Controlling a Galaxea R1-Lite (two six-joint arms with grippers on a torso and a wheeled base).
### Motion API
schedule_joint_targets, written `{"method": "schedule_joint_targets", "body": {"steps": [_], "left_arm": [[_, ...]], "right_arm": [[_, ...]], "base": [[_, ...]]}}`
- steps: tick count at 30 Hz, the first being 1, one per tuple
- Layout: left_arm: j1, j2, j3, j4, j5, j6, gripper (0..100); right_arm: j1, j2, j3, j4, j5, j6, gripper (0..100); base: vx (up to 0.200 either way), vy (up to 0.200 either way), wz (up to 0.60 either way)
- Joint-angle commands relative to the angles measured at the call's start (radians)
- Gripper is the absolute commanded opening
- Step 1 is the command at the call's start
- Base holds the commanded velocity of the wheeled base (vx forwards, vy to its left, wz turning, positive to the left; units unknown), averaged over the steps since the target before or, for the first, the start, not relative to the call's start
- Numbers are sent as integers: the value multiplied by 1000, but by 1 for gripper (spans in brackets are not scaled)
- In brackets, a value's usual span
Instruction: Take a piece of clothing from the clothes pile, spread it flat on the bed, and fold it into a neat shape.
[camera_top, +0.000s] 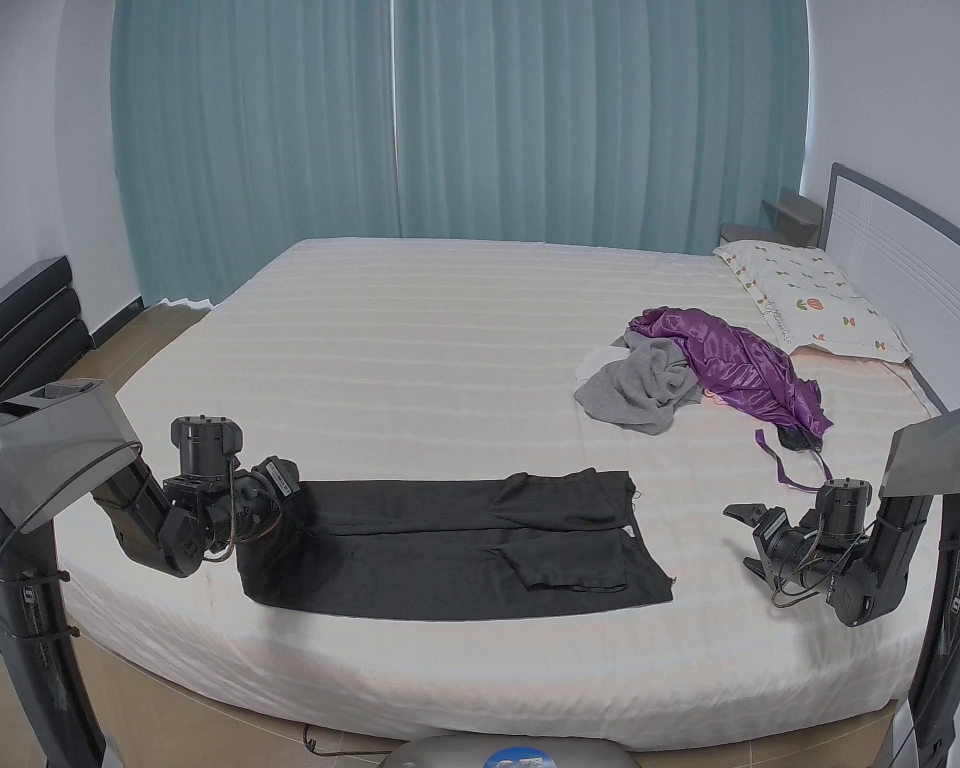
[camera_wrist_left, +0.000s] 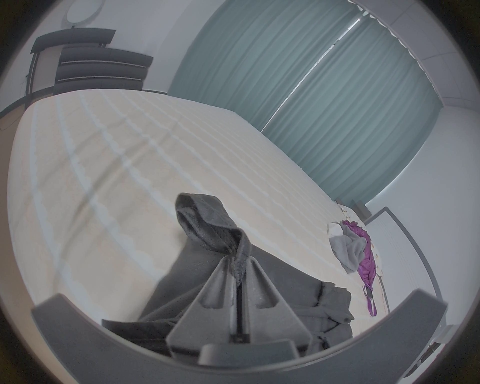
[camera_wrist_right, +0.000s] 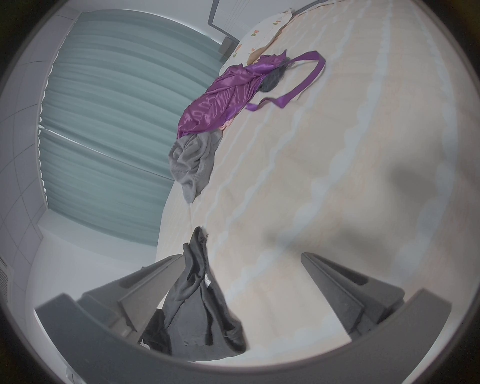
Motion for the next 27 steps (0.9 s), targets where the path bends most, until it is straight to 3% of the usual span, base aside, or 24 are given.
{"method": "schedule_joint_targets", "body": {"steps": [1,6,19,27], "left_arm": [[-59,-30,-30,31,28,1,0],[-104,-60,-100,164,44,-1,0],[-197,-54,-231,307,45,-1,0],[-308,43,-370,385,56,-1,0]], "right_arm": [[1,1,2,-1,1,0,100],[1,1,1,-1,1,0,100],[3,1,2,-1,1,-2,100],[3,1,4,-1,1,-2,100]], "base": [[0,-200,0],[0,-200,0],[0,-200,0],[0,-200,0]]}}
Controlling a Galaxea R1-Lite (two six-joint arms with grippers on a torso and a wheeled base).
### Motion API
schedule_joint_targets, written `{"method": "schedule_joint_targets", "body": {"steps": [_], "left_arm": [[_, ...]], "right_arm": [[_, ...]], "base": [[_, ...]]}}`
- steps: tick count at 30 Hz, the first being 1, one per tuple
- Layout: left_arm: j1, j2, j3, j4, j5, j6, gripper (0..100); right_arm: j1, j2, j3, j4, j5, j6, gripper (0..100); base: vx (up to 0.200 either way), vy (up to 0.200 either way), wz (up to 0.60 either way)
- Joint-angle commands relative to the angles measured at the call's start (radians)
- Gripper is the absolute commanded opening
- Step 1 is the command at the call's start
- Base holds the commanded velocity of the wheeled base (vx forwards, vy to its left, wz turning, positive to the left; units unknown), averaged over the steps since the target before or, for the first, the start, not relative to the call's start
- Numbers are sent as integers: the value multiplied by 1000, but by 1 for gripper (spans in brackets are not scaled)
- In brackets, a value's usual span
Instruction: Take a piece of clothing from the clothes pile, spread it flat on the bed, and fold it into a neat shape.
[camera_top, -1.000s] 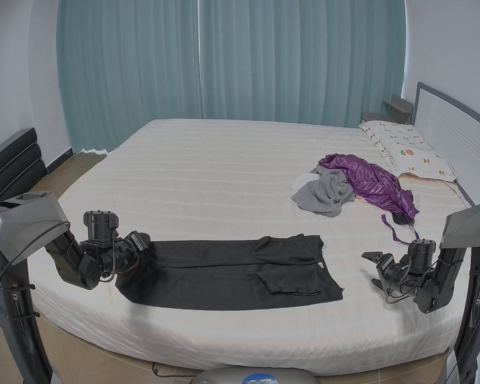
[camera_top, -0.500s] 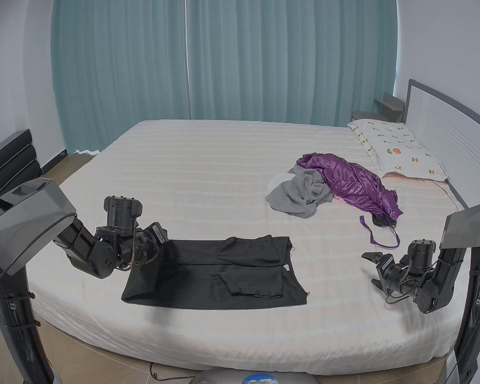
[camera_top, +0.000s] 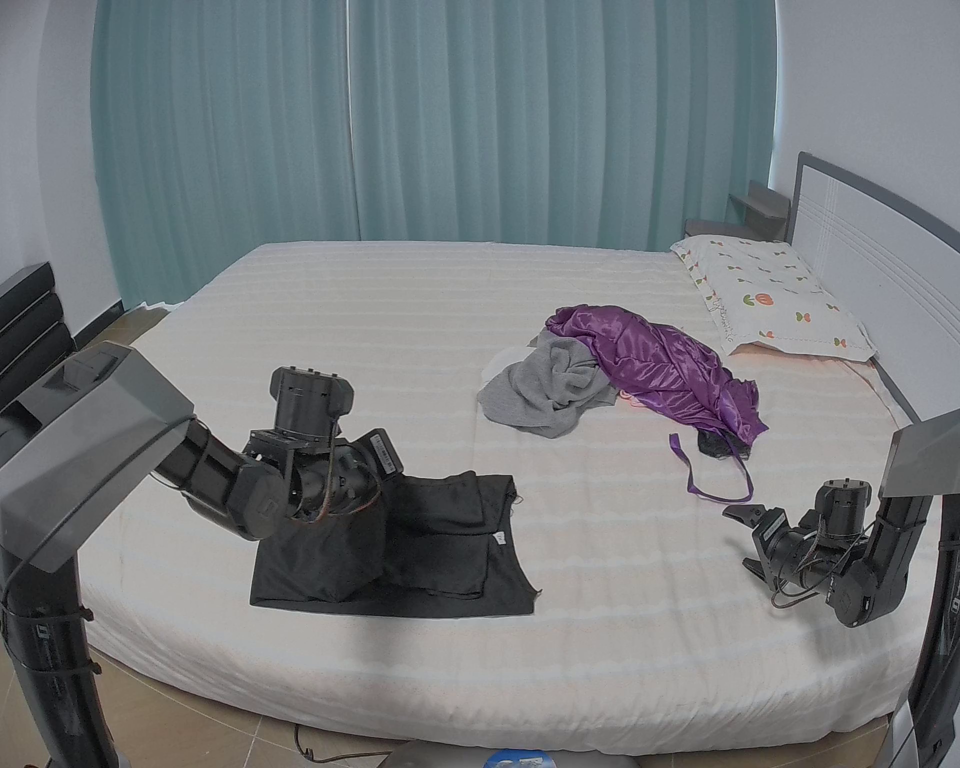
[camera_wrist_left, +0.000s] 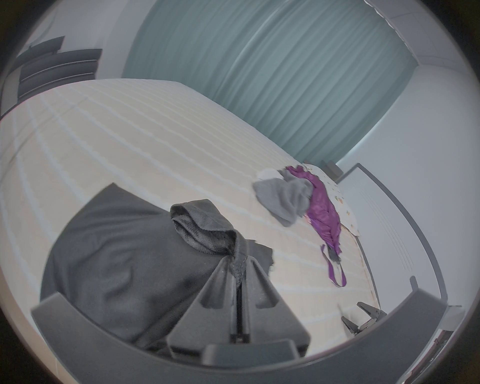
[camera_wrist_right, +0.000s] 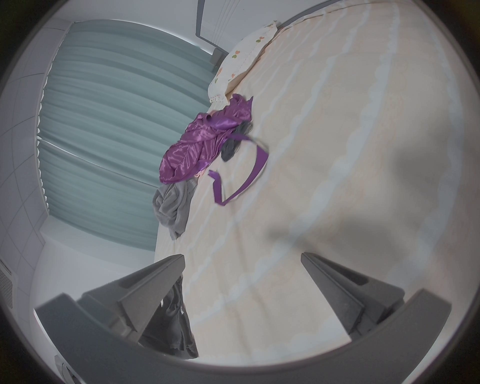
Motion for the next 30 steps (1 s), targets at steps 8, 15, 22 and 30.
{"method": "schedule_joint_targets", "body": {"steps": [8,15,22,30], "left_arm": [[-83,204,-207,72,134,0,0],[-106,215,-239,73,152,-42,100],[-106,172,-218,73,154,-86,100],[-5,-1,-10,64,105,-152,100]], "right_arm": [[2,2,2,-2,0,-3,100],[9,19,8,-33,-4,-5,100],[14,22,14,-45,-6,-5,100],[14,22,14,-45,-6,-5,100]], "base": [[0,-25,0],[0,0,0],[0,0,0],[0,0,0]]}}
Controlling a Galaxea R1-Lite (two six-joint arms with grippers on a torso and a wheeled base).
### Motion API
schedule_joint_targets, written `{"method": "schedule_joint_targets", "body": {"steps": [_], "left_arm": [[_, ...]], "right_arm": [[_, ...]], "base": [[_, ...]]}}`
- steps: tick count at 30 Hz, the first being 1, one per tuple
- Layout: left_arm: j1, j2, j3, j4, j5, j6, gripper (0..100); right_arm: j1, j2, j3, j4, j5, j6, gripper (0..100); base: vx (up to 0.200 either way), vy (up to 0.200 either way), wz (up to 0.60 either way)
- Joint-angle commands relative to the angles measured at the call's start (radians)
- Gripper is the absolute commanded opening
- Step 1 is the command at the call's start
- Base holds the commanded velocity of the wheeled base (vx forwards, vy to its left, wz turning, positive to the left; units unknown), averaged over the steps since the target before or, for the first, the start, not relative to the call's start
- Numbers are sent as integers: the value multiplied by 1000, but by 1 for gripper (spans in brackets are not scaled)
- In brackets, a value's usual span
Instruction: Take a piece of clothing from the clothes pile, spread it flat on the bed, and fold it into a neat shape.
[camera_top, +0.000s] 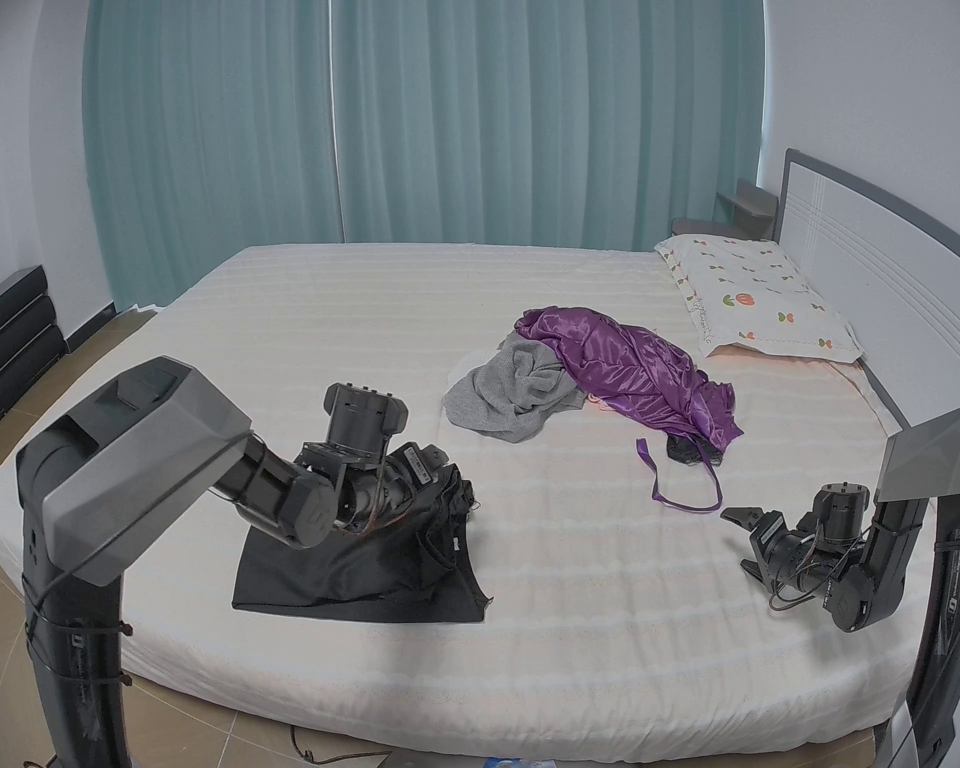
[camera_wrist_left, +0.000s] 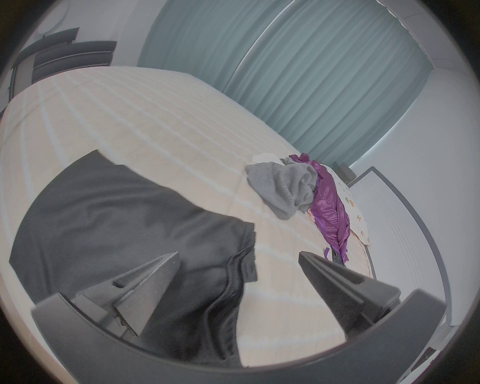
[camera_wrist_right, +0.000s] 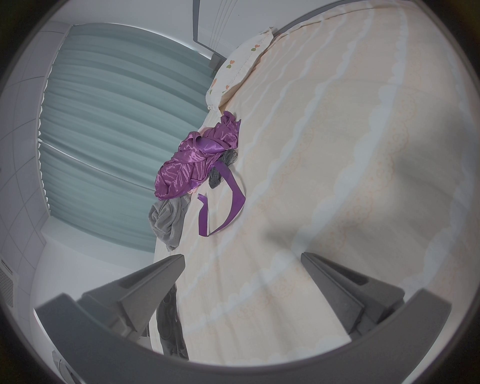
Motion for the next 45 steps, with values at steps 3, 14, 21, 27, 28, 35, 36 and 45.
{"method": "schedule_joint_targets", "body": {"steps": [3,14,21,27,28,35,36,45], "left_arm": [[126,-160,206,-15,-60,-69,100],[246,-214,364,-64,-197,-215,100],[301,-203,498,-280,-315,-327,100],[331,-173,525,-300,-329,-327,100],[336,-168,527,-300,-335,-327,100],[338,-154,527,-303,-343,-324,100],[339,-156,528,-303,-343,-324,100],[338,-156,528,-303,-343,-324,100]], "right_arm": [[0,1,0,0,1,-2,100],[0,1,2,0,2,-2,100],[0,1,5,0,2,-3,100],[0,1,5,0,2,-3,100],[1,1,5,0,2,-3,100],[1,1,5,0,4,-3,100],[1,1,5,0,4,-3,100],[0,1,0,0,4,-3,100]], "base": [[0,0,0],[0,0,0],[0,0,0],[0,167,0],[0,200,0],[0,200,0],[0,200,0],[0,200,0]]}}
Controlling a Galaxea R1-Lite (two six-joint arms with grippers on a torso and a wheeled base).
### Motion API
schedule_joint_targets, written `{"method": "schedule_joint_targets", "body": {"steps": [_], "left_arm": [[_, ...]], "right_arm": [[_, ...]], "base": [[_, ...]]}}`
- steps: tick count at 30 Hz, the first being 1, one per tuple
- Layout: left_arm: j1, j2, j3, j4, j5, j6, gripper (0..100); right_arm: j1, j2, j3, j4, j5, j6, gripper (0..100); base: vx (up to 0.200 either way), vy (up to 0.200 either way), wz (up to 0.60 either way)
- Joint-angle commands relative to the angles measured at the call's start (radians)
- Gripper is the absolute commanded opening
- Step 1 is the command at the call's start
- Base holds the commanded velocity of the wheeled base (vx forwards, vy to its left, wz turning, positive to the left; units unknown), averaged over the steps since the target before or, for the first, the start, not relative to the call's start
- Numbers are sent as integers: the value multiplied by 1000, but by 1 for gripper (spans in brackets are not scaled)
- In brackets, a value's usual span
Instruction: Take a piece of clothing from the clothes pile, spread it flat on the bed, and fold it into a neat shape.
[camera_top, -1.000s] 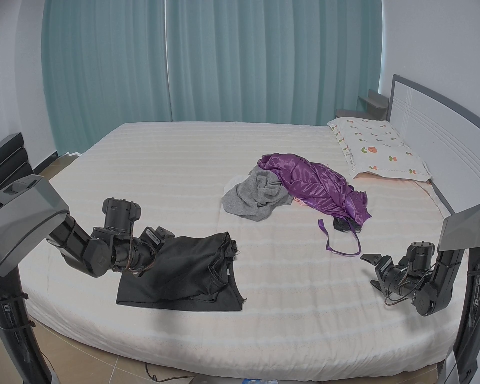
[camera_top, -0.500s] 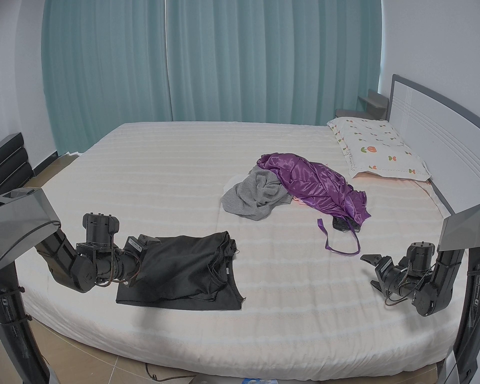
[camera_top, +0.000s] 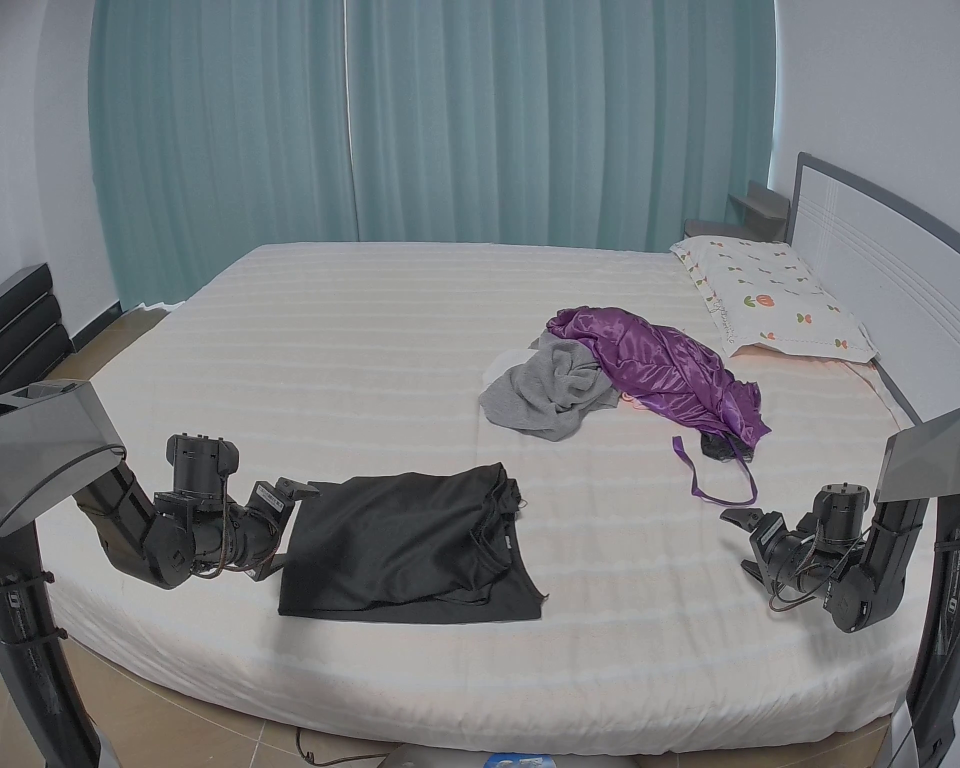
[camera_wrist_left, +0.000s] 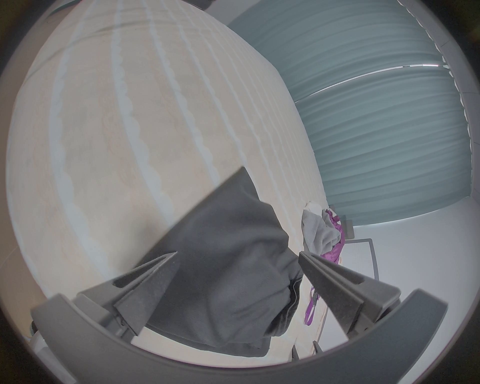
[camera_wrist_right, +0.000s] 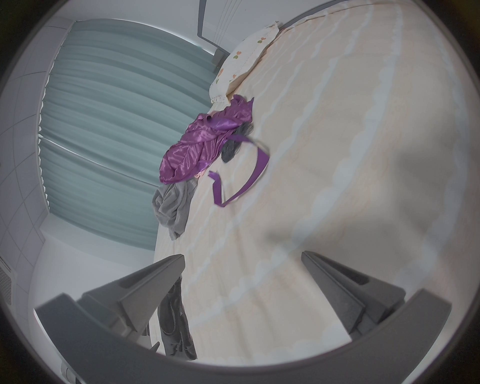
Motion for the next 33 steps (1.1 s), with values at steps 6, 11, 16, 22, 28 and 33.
{"method": "schedule_joint_targets", "body": {"steps": [6,11,16,22,28,33], "left_arm": [[-2,6,0,0,0,3,100],[-2,7,0,0,0,1,100],[-2,7,0,0,0,0,100],[-2,7,-2,0,0,0,100],[-3,7,-2,0,1,3,100],[-3,7,0,0,3,3,100]], "right_arm": [[41,-14,1,-4,-4,1,100],[101,-55,10,-5,-9,-2,100],[150,-101,16,-2,-10,-31,100],[212,-121,31,-1,-10,-137,100],[264,-114,-7,42,-10,-238,100],[293,-92,-72,136,-9,-341,100]], "base": [[0,200,0],[0,200,0],[0,200,0],[0,200,0],[0,100,0],[0,0,0]]}}
